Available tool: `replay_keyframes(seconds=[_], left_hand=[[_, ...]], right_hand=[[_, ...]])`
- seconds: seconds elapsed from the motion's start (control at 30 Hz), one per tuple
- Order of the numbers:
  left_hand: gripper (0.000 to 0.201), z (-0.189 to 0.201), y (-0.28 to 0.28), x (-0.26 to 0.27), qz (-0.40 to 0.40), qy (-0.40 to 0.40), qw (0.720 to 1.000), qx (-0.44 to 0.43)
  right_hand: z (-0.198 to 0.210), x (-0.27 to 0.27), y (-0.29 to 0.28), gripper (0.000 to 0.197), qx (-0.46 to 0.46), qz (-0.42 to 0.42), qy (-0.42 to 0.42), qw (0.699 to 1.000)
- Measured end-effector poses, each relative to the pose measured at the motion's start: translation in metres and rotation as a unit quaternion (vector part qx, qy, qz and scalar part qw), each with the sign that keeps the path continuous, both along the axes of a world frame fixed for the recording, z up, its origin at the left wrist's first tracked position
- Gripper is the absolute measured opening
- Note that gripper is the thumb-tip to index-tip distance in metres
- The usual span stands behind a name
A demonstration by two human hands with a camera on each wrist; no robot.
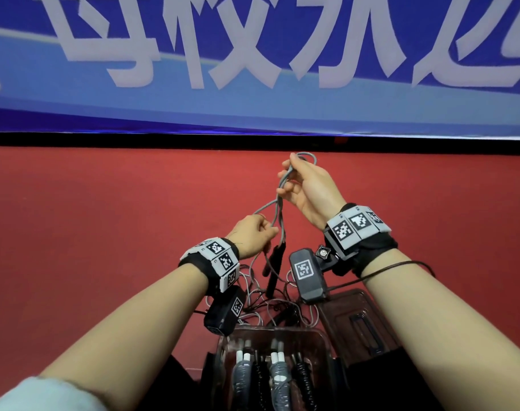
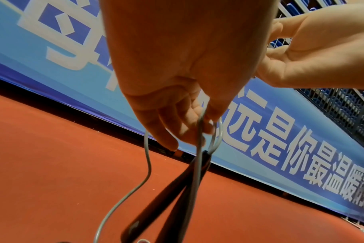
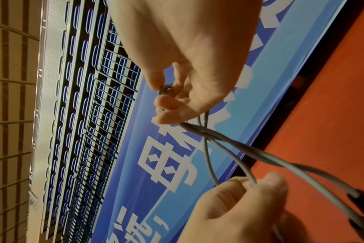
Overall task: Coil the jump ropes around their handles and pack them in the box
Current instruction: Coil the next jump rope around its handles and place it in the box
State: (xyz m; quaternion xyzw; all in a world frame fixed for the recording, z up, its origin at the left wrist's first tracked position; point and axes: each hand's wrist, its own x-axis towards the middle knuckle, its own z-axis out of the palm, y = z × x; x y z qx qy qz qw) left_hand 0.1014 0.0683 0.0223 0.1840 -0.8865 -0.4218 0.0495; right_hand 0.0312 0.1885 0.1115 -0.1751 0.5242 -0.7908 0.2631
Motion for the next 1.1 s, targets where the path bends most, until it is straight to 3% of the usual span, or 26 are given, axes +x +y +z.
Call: replay_keyframes(seconds=[0.13,0.23,0.37,0.47,0.53,0.6,0.67,0.7,0.77,0.87,0.9,1.0,1.1], left_hand=[[0.015,0.006,0.003,-0.003,0.055,-0.004,0.998,-0.013],[0.019,0.011,-0.003,-0.001,0.066,-0.081,0.994,-0.037],[0.020,0.014,-0.013,0.005,0.092,-0.146,0.974,-0.148],[0.038,0.012,-0.025,0.014,0.144,-0.161,0.952,-0.219],[0.059,0.008,-0.031,0.016,0.158,-0.160,0.961,-0.159],[0.067,0.007,-0.029,0.013,0.160,-0.129,0.977,0.050],[0.055,0.014,-0.016,0.009,0.152,-0.073,0.956,0.241],[0.042,0.020,-0.008,0.008,0.138,-0.044,0.949,0.281],[0.028,0.026,0.006,0.005,0.081,-0.009,0.959,0.273],[0.044,0.025,0.020,0.004,-0.034,-0.008,0.972,0.232],[0.039,0.022,0.023,0.004,-0.065,-0.012,0.974,0.218],[0.010,0.013,0.027,0.006,-0.081,-0.013,0.979,0.188],[0.032,0.004,0.019,0.013,-0.067,-0.050,0.984,0.155]], right_hand=[[-0.002,-0.002,0.005,0.017,0.004,-0.006,0.009,1.000],[-0.003,-0.002,0.005,0.017,0.029,-0.042,0.067,0.996],[-0.001,-0.001,0.009,0.017,0.065,-0.095,0.161,0.980],[0.004,0.003,0.013,0.013,0.054,-0.098,0.180,0.977],[0.006,0.007,0.013,0.017,0.046,-0.089,0.183,0.978],[0.007,0.009,0.012,0.022,0.048,-0.072,0.188,0.978],[0.006,0.012,0.009,0.020,0.047,-0.053,0.185,0.980],[0.006,0.012,0.008,0.018,0.044,-0.044,0.179,0.982],[0.005,0.013,0.005,0.014,0.038,-0.030,0.169,0.984],[0.003,0.013,0.002,0.014,0.030,-0.016,0.164,0.986],[0.002,0.014,0.001,0.014,0.029,-0.017,0.163,0.986],[0.003,0.012,0.000,0.012,0.008,-0.039,0.153,0.987],[0.007,0.005,0.001,0.012,-0.036,-0.110,0.129,0.985]])
